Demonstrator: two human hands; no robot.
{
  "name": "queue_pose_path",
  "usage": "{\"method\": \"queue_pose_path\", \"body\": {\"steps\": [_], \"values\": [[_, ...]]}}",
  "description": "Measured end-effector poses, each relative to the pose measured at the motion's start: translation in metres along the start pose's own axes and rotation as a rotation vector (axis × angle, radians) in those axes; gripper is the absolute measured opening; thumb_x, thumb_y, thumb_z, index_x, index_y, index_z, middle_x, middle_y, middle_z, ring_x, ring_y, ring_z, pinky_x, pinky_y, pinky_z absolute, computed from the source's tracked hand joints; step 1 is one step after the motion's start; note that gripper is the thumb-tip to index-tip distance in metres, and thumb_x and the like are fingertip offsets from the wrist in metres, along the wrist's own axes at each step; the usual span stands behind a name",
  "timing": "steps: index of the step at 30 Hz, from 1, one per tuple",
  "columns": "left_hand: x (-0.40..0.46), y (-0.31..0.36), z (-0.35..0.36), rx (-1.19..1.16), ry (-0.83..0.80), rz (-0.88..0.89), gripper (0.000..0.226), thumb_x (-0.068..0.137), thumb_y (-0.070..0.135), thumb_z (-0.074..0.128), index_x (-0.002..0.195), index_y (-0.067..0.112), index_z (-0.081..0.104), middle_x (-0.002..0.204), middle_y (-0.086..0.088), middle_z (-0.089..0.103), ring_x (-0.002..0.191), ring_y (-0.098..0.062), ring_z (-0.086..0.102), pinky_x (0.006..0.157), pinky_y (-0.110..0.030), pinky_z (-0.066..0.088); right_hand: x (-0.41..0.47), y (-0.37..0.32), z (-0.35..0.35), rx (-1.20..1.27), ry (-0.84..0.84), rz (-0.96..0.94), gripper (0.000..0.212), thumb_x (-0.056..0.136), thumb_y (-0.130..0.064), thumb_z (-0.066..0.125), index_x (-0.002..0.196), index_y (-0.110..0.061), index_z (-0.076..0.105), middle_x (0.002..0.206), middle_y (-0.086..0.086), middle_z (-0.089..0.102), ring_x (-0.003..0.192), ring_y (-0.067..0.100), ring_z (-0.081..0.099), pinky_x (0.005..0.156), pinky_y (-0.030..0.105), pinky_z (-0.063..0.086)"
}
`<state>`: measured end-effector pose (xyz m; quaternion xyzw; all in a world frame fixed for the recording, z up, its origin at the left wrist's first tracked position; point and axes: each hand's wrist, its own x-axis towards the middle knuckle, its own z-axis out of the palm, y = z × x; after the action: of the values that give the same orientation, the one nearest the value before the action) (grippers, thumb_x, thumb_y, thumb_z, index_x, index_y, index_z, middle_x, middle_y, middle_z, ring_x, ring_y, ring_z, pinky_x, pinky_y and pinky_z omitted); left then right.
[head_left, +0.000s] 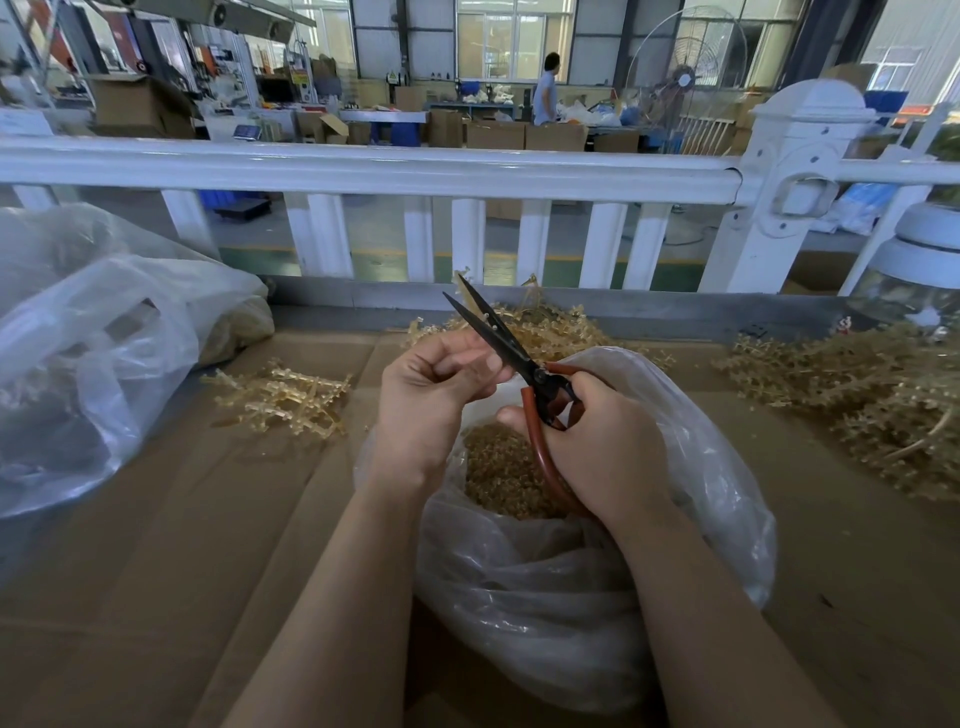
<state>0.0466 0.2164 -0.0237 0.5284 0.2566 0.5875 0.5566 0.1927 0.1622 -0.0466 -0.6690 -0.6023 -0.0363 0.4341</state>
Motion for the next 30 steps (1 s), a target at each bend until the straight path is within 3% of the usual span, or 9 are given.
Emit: {"method": "queue_pose_path", "body": {"steps": [3,10,19,30], "values": [[-0.0003,0.0002,-0.0006,-0.005,0.006,0.001,0.013,0.086,-0.005,0.066,0.094,0.005,0.068,0.078,-0.005,0.074,0.078,-0.019,0.070,0.073,-0.027,0.056,-0.0001,-0.0003,-0.0002,-0.006,0.016,-0.003,0.067,0.067,-0.091,0.043,0.086,-0.030,0.063,0.066,-0.032,0.043,0.061,-0.016,0.041,0.059,0.003,0.029],[0.0003,0.0006,-0.0004,-0.014,0.021,0.009,0.016,0.086,-0.006,0.066,0.095,0.007,0.069,0.081,-0.003,0.076,0.077,-0.017,0.072,0.070,-0.024,0.056,0.0011,0.0000,0.0005,0.017,-0.010,-0.005,0.062,0.065,-0.092,0.042,0.083,-0.034,0.056,0.065,-0.031,0.047,0.061,-0.009,0.049,0.060,0.013,0.042],[-0.0008,-0.0001,0.0017,0.099,0.011,0.056,0.016,0.081,-0.002,0.073,0.092,0.010,0.072,0.078,-0.004,0.076,0.075,-0.015,0.072,0.069,-0.026,0.056,0.0013,0.0034,0.0019,-0.001,0.019,0.011,0.058,0.069,-0.087,0.052,0.080,-0.031,0.058,0.065,-0.028,0.049,0.061,-0.007,0.052,0.057,0.013,0.038],[-0.0019,0.0011,0.0030,0.114,0.033,0.062,0.019,0.081,-0.004,0.073,0.090,0.013,0.073,0.079,-0.006,0.076,0.075,-0.016,0.073,0.068,-0.024,0.056,0.0003,0.0039,0.0021,0.032,0.063,-0.019,0.063,0.069,-0.090,0.048,0.078,-0.028,0.061,0.066,-0.031,0.047,0.058,-0.011,0.049,0.057,0.006,0.033]]}}
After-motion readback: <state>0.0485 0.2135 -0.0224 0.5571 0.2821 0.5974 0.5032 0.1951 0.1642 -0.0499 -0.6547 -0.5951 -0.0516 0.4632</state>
